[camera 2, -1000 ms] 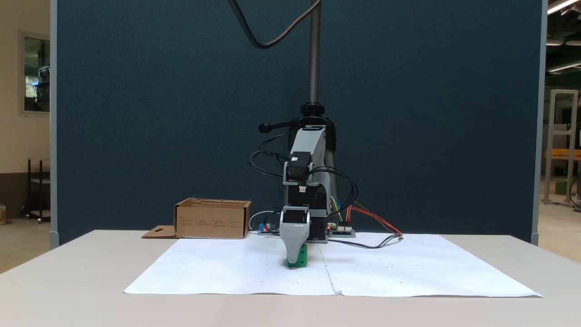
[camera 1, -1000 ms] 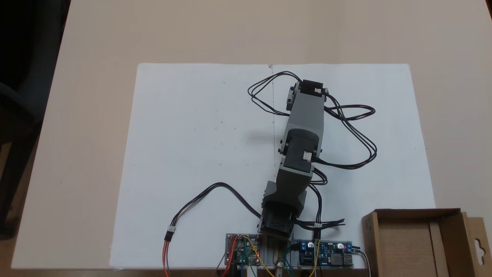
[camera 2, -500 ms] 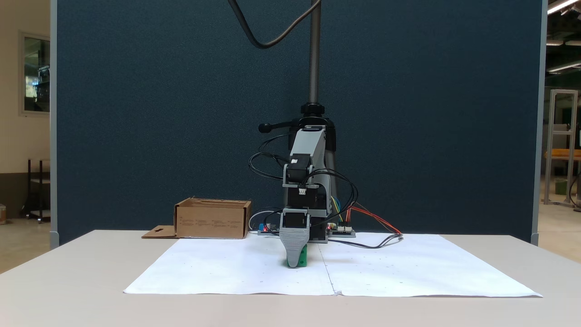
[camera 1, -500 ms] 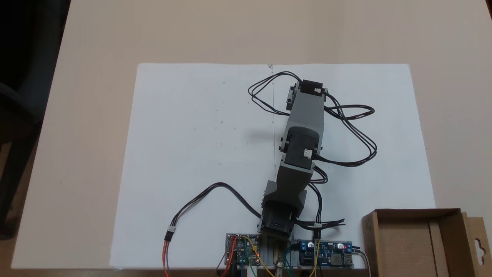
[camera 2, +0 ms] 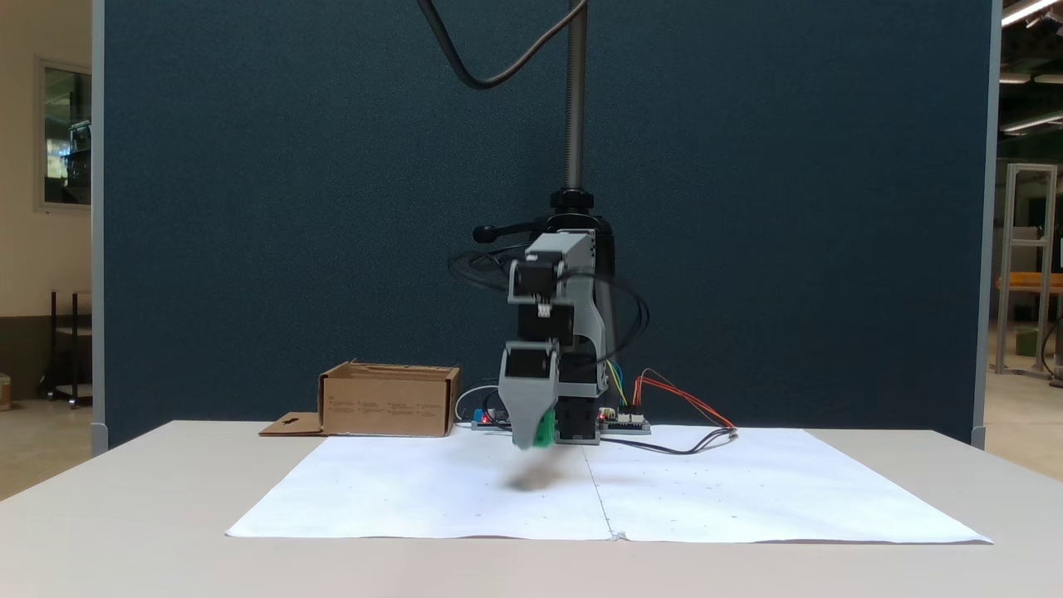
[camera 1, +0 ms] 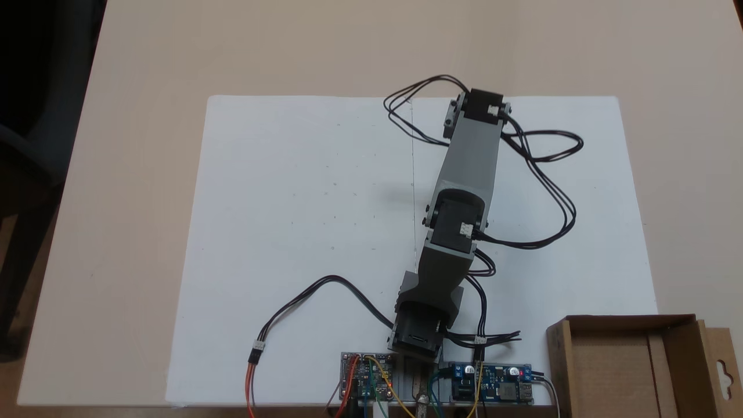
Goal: Grasp a green dice and put it in the bin.
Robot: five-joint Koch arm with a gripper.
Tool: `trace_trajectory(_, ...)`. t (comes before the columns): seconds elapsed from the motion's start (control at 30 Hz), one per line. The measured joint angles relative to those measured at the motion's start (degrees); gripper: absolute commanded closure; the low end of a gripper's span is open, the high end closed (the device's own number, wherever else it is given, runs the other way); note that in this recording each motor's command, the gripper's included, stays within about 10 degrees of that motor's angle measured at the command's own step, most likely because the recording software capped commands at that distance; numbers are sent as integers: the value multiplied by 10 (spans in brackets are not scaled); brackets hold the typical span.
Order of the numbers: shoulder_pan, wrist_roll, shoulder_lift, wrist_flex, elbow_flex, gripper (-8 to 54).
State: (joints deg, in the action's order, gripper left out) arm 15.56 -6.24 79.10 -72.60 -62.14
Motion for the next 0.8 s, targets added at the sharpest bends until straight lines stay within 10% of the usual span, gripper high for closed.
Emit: trace_trajectory(0.8,396,21,1,-229,308,340)
